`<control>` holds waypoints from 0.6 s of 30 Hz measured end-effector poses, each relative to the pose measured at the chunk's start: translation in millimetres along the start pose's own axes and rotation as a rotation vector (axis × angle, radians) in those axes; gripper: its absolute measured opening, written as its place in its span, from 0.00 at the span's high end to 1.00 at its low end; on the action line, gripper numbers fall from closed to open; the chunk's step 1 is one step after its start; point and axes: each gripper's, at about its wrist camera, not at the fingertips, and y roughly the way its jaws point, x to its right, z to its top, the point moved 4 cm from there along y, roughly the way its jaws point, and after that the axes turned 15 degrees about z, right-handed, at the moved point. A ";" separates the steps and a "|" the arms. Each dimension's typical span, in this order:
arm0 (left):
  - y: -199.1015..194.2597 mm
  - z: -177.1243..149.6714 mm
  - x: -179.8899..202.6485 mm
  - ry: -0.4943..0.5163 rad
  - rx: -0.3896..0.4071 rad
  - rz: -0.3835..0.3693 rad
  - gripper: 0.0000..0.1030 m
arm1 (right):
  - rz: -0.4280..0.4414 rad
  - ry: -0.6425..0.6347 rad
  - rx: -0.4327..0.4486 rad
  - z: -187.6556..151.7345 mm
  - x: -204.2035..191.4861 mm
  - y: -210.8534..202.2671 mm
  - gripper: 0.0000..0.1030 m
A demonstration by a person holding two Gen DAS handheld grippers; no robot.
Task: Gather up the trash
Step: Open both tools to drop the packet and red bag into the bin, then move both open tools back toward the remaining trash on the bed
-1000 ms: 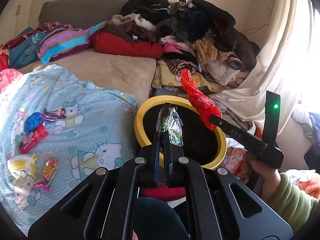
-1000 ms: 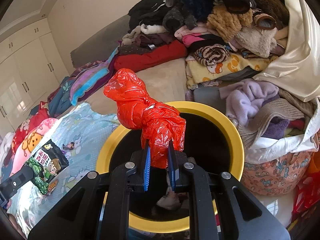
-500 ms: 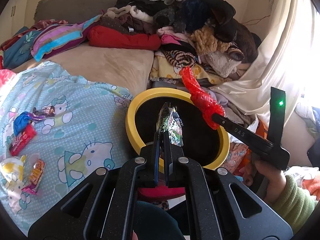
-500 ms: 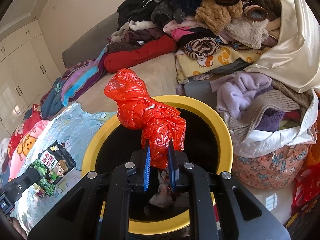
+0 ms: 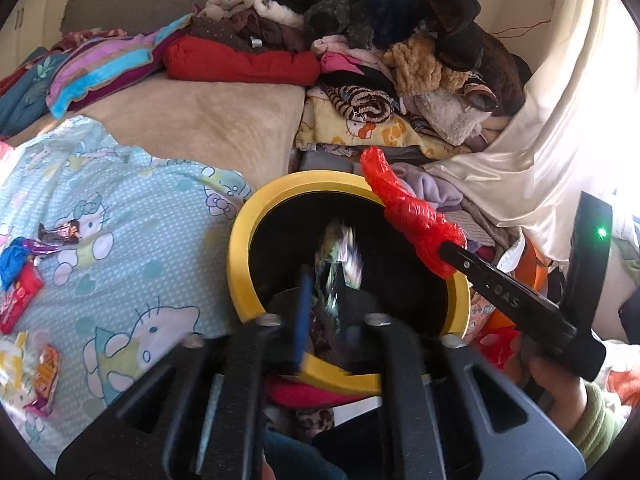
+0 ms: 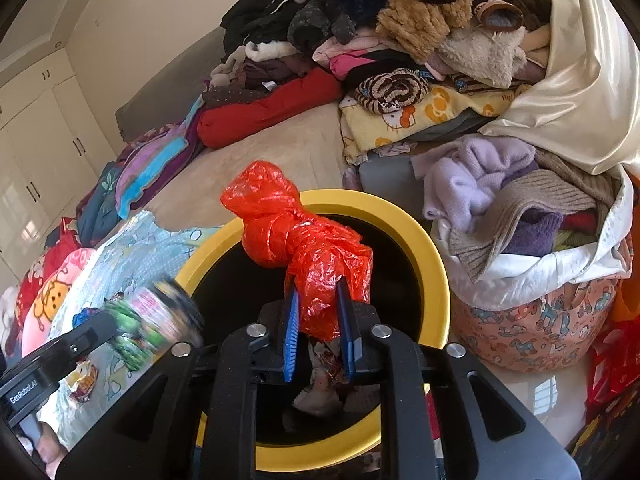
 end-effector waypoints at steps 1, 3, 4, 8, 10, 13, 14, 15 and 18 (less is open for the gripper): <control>1.4 1.1 -0.7 -0.005 -0.001 0.005 0.70 | -0.001 0.004 0.001 0.0 1.0 0.2 0.78; 1.0 1.3 -2.5 -0.018 0.001 0.006 0.60 | -0.004 0.015 0.006 0.4 4.1 0.4 0.73; -0.7 1.0 -3.5 -0.023 0.007 0.006 0.54 | -0.005 0.018 0.008 0.3 5.6 0.1 0.72; -8.2 -1.1 -8.3 -0.035 0.034 0.025 0.24 | -0.013 0.035 0.021 0.6 9.7 -0.6 0.61; -12.2 -2.1 -14.3 -0.068 0.042 0.014 0.16 | -0.016 0.036 0.027 0.6 9.9 -0.9 0.56; -16.3 -1.3 -20.0 -0.087 0.058 0.033 0.11 | -0.014 0.035 0.034 0.5 8.5 -0.9 0.47; -17.4 -0.8 -21.1 -0.085 0.061 0.041 0.11 | -0.014 0.032 0.036 0.7 7.9 -1.0 0.45; -19.7 -0.7 -22.7 -0.082 0.068 0.053 0.11 | -0.015 0.026 0.037 0.8 6.4 -1.1 0.43; -25.2 -1.2 -26.4 -0.083 0.083 0.066 0.11 | -0.014 0.016 0.050 2.1 3.4 -2.8 0.35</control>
